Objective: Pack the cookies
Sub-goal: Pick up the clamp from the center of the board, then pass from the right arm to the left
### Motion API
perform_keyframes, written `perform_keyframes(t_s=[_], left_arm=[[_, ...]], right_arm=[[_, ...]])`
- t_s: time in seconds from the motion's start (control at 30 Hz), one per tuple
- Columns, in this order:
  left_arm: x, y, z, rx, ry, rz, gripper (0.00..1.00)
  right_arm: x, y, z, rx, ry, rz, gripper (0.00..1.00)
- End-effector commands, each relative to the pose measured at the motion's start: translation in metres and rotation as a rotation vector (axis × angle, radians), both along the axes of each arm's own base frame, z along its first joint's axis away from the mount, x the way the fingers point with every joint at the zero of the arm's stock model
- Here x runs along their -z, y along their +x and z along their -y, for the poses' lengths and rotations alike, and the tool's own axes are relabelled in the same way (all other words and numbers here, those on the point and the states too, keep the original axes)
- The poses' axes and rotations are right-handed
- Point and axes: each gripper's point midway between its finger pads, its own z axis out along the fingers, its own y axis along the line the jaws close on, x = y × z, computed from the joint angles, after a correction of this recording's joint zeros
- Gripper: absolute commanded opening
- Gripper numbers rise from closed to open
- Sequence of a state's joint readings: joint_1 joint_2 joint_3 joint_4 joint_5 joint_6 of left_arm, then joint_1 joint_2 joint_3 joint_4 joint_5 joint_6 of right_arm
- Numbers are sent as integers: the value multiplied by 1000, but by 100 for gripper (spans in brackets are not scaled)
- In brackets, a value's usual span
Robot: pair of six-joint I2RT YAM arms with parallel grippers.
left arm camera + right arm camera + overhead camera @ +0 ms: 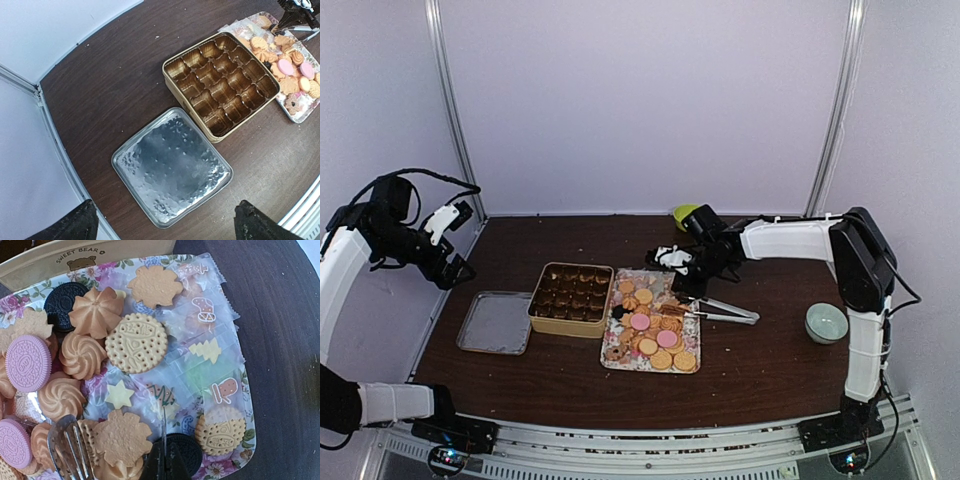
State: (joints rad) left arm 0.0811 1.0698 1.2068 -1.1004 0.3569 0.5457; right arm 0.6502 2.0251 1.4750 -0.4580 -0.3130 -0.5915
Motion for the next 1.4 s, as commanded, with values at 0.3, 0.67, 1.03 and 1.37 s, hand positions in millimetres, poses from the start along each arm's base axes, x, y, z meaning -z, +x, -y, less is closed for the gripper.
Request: perform_keyframes(t_s=[0.3, 0.67, 1.03, 1.37], left_arm=[[-44, -9, 76, 361, 66, 109, 98], [-70, -51, 132, 696, 204, 162, 98], [-69, -87, 168, 919, 238, 317, 85], [-54, -104, 185, 980, 209, 229, 59]], right_arm=[[-121, -2, -16, 118, 196, 115, 0], [-185, -79, -118, 146, 338, 6, 0], [-220, -137, -181, 90, 367, 22, 0], [-240, -158, -198, 59, 413, 95, 0]])
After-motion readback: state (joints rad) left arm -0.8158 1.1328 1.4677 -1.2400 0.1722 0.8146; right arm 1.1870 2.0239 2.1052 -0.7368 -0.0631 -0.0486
